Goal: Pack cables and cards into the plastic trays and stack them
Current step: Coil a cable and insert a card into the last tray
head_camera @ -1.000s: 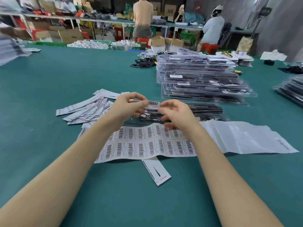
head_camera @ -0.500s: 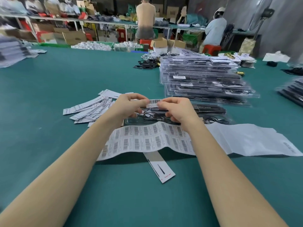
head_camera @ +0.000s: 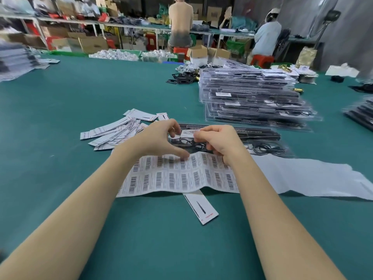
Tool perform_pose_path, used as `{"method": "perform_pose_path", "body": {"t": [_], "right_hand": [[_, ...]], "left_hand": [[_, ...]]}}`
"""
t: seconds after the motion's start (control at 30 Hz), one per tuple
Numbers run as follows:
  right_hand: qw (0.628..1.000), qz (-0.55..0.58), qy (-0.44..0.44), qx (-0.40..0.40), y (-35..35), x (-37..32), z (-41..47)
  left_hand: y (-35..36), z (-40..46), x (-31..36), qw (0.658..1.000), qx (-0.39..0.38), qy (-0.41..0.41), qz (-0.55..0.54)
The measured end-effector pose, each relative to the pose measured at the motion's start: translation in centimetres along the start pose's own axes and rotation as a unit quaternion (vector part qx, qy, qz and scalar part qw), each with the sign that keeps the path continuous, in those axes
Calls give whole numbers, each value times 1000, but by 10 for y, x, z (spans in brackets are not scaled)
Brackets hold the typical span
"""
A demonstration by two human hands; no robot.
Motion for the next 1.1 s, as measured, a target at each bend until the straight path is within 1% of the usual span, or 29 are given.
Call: {"method": "perform_pose_path", "body": {"t": [0.07,0.23,0.4,0.57,0.73,0.8,0.93,1.1], "right_hand": [[1000,1,-1,-4,2,0,0],[999,-25,-22,-22,5,0,1],[998,-44,-22,-43,7,-5,3],[997,-66,-19,-36,8,-7,3],[998,-51,-14,-34,10,-6,3],[997,-74,-14,-35,10,-7,4],[992,-120,-19,-38,10,-13,4],[976,-216,-37,-19,11,-20,4]], "left_hand": [[2,1,0,999,20,16,-18],[2,2,-5,996,33,42,-75],[2,3,-5,996,36,45,-72],[2,4,-5,996,34,40,-66],[3,7,-6,995,66,34,-63],[4,8,-6,995,80,32,-53],[7,7,-6,995,85,34,-46],[7,1,-7,988,109,78,-74]]}}
Point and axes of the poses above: each hand's wrist, its own z-axis towards the middle knuckle, its own y-axis out of the palm, x = y × z, the point moved 4 cm from there along z, towards the middle knuckle, and after that the axes turned 13 degrees about -y, right-handed, at the moved point
